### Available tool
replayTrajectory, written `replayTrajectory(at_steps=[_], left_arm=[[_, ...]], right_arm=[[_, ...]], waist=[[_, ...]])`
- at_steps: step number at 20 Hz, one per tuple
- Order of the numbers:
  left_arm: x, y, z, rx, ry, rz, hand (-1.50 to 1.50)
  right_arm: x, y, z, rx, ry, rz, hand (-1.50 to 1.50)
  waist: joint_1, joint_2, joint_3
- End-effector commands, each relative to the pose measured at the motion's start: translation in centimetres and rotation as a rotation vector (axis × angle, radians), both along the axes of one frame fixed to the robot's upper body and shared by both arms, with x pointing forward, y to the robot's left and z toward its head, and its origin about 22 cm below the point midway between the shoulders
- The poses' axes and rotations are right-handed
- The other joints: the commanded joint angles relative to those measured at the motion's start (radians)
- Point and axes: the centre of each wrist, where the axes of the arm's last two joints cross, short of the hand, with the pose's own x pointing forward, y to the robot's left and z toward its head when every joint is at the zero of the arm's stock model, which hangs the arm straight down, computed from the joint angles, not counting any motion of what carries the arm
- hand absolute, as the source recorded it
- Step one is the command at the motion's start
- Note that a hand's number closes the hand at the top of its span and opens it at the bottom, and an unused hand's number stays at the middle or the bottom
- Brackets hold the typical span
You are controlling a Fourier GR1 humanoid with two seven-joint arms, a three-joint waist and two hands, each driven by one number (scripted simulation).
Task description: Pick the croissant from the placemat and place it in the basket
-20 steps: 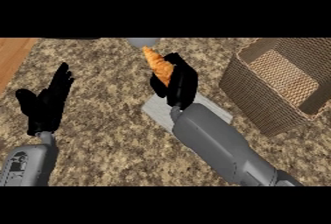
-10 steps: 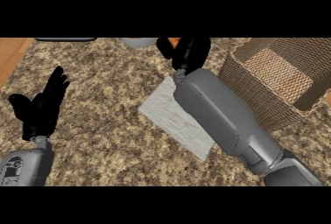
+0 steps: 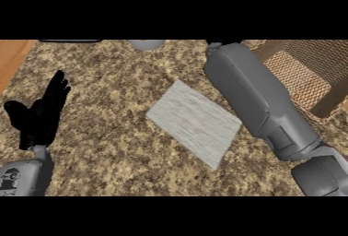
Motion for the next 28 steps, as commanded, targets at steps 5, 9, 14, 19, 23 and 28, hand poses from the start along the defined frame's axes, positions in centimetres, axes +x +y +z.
replayTrajectory(at_steps=[5, 9, 14, 19, 23, 28], left_arm=[[1.0, -0.3, 1.2, 0.018, -0.009, 0.021, 0.0], [0.8, -1.0, -0.6, 0.006, -0.021, -0.006, 0.0], [-0.1, 0.1, -0.5, 0.009, -0.011, -0.014, 0.0], [0.0, -1.2, -0.7, 0.016, -0.008, -0.008, 0.0], [-0.4, 0.2, -0.8, -0.01, -0.021, 0.004, 0.0], [0.5, -1.3, 0.2, -0.015, -0.003, -0.011, 0.0]], right_arm=[[1.6, -6.1, -1.8, -0.069, 0.11, -0.054, 1.5], [2.6, -8.7, -1.3, -0.05, 0.171, -0.112, 1.5], [2.6, -12.8, -3.0, -0.031, 0.207, -0.161, 1.5], [2.5, -13.2, -4.5, -0.025, 0.205, -0.15, 1.5], [2.1, -14.4, -5.0, 0.039, 0.199, -0.106, 1.5], [1.6, -18.9, -5.5, 0.041, 0.188, -0.086, 1.5]], waist=[[0.0, 0.004, 0.001], [0.013, 0.011, 0.0], [0.018, 0.011, 0.001], [0.014, 0.009, 0.001], [0.006, 0.006, 0.001], [0.003, 0.006, 0.001]])
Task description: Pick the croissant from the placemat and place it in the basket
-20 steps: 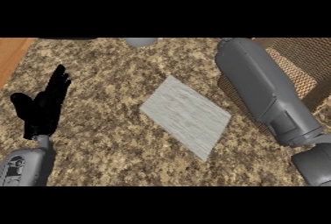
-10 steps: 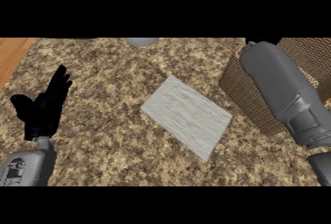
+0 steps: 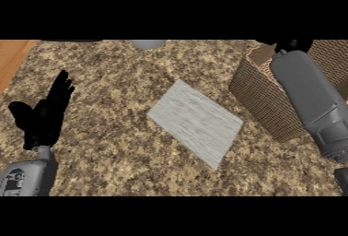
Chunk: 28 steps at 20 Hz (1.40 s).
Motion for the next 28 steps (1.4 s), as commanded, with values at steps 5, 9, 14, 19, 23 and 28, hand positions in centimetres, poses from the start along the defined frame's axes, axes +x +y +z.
replayTrajectory(at_steps=[5, 9, 14, 19, 23, 28], left_arm=[[0.1, -1.5, -0.4, -0.009, -0.001, -0.026, 0.0], [1.0, 0.9, 0.5, 0.016, -0.006, 0.002, 0.0], [0.1, 0.3, 0.2, 0.004, -0.015, -0.007, 0.0], [0.0, 0.2, 0.5, 0.002, 0.003, -0.012, 0.0], [0.7, -1.6, 0.2, -0.001, -0.019, -0.022, 0.0], [1.1, -0.9, 0.4, 0.028, -0.021, -0.012, 0.0]], right_arm=[[-0.6, -5.1, -1.7, -0.704, 0.237, 0.057, 1.5], [0.5, -3.7, 1.6, -0.814, 0.27, 0.045, 1.5], [0.5, -3.8, 1.5, -0.785, 0.27, 0.024, 1.5], [0.5, -4.7, 2.1, -0.746, 0.391, 0.022, 1.5], [0.2, -4.9, 0.4, -0.682, 0.549, 0.065, 1.5], [-0.2, -6.5, 0.1, -0.667, 0.579, 0.07, 1.5]], waist=[[0.016, 0.004, -0.003], [0.008, 0.002, -0.002], [0.018, 0.005, 0.0], [0.015, 0.003, 0.0], [0.019, 0.009, 0.0], [0.021, 0.012, 0.001]])
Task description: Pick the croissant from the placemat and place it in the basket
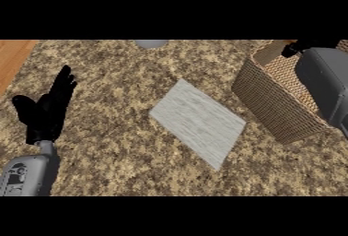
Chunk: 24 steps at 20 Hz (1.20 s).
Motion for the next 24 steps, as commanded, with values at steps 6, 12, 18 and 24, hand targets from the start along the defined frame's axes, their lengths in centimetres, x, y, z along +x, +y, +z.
replayTrajectory(at_steps=[6, 12, 18, 24], left_arm=[[-0.4, -0.1, 0.4, 0.001, -0.002, 0.006, 0.0], [-0.1, -0.8, 0.2, -0.017, -0.007, -0.027, 0.0], [-0.4, -0.7, -2.1, -0.014, 0.017, -0.009, 0.0], [-0.4, -0.5, -0.5, -0.019, -0.014, -0.019, 0.0]], right_arm=[[-0.6, -0.5, -1.8, 0.005, 0.002, -0.003, 1.5], [-1.6, -3.7, -2.6, -0.036, 0.053, -0.044, 1.5], [-1.7, -3.9, -3.0, -0.045, 0.077, -0.044, 1.5], [-1.8, -3.0, -3.9, -0.005, 0.145, -0.064, 1.5]], waist=[[0.005, 0.0, 0.001], [0.017, 0.008, 0.001], [0.005, 0.005, 0.001], [0.016, 0.006, 0.001]])
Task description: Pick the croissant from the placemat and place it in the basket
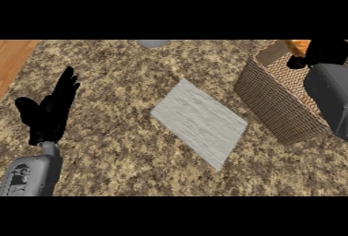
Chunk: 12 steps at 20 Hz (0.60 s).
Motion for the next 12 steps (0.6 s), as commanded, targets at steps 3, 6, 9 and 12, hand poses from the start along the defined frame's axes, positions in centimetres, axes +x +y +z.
replayTrajectory(at_steps=[3, 6, 9, 12], left_arm=[[0.3, -1.2, -0.3, 0.006, -0.011, 0.013, 0.0], [0.6, -0.8, 0.0, 0.002, -0.011, -0.004, 0.0], [-0.3, -0.1, 1.2, 0.013, -0.007, -0.002, 0.0], [-0.7, 0.7, 0.1, 0.009, -0.013, -0.005, 0.0]], right_arm=[[-0.5, -0.2, -1.3, 0.053, 0.079, 0.003, 1.5], [-0.8, -0.4, -1.9, 0.061, 0.074, -0.006, 1.5], [-0.7, -0.1, -2.1, 0.08, 0.088, -0.009, 1.5], [-1.7, -3.2, -1.9, 0.131, 0.104, -0.064, 1.5]], waist=[[-0.004, 0.004, 0.002], [0.0, 0.006, 0.002], [0.006, 0.002, 0.003], [0.01, 0.007, 0.003]])
